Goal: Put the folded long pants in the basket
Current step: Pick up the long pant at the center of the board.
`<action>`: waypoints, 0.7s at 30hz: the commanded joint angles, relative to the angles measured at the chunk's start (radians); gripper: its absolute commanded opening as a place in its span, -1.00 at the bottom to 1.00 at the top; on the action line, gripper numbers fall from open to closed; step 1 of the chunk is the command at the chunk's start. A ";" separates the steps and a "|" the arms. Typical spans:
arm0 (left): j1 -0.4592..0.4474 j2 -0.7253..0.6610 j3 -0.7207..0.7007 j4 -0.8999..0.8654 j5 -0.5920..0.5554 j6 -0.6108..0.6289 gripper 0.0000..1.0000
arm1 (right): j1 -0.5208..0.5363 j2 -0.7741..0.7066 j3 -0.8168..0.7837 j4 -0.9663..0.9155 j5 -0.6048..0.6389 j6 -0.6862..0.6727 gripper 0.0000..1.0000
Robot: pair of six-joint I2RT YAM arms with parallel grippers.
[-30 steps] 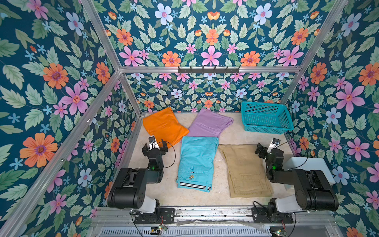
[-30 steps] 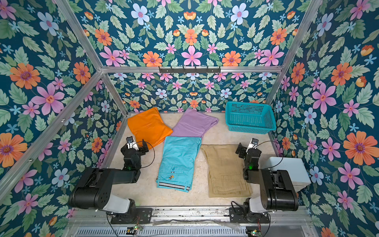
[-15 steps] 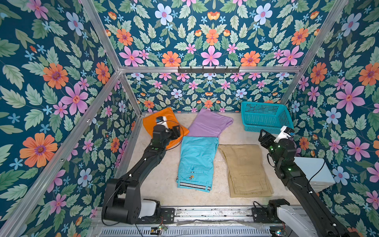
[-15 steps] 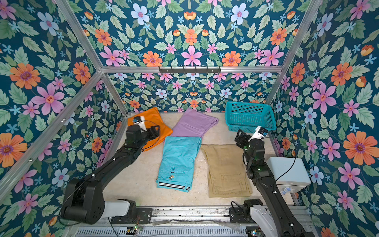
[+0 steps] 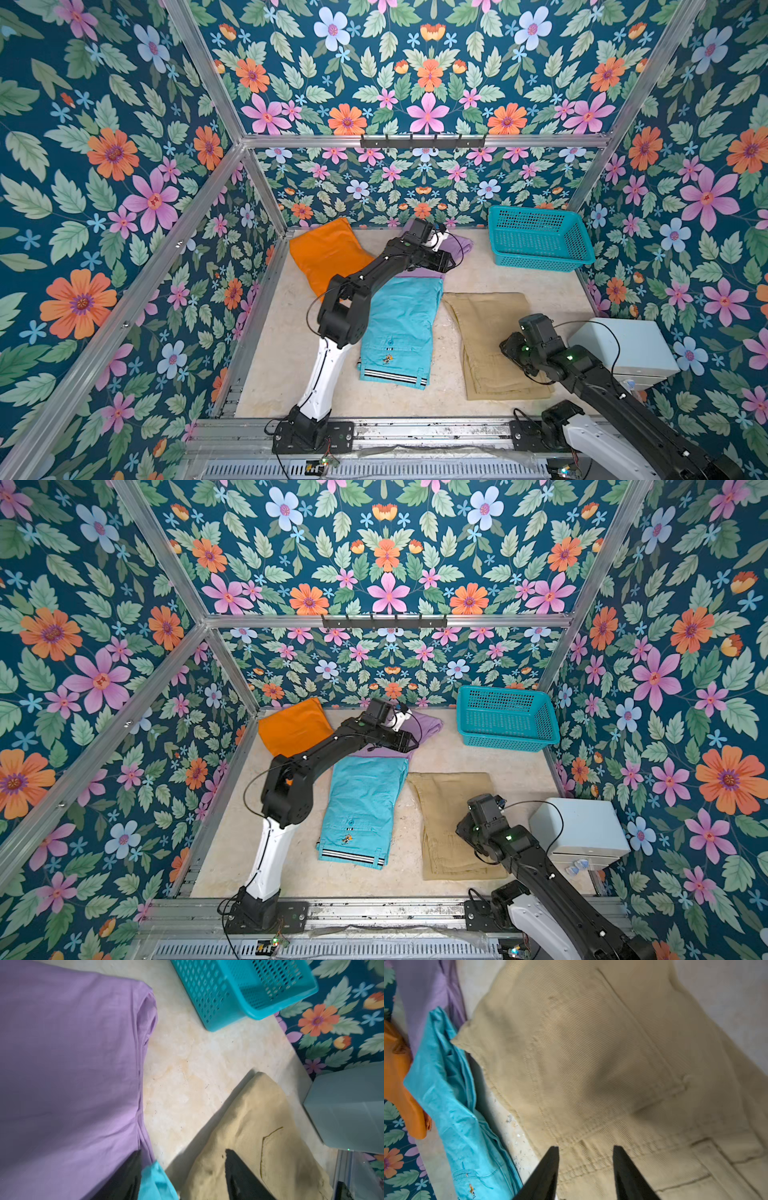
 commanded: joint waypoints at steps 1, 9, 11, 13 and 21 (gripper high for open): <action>-0.017 0.120 0.166 -0.126 0.056 0.033 0.34 | 0.006 0.007 -0.020 -0.038 -0.029 0.038 -0.13; -0.086 0.254 0.203 -0.046 0.088 -0.021 0.37 | 0.005 0.052 -0.059 -0.054 -0.063 0.021 -0.13; -0.106 0.269 0.194 -0.073 0.079 -0.015 0.34 | 0.005 0.044 -0.076 -0.040 -0.058 0.031 -0.13; -0.119 0.264 0.154 -0.081 0.088 -0.015 0.31 | 0.005 0.042 -0.085 -0.031 -0.049 0.037 -0.12; -0.158 0.189 0.001 -0.108 0.130 0.019 -0.07 | 0.005 0.143 -0.083 0.066 -0.071 0.048 -0.11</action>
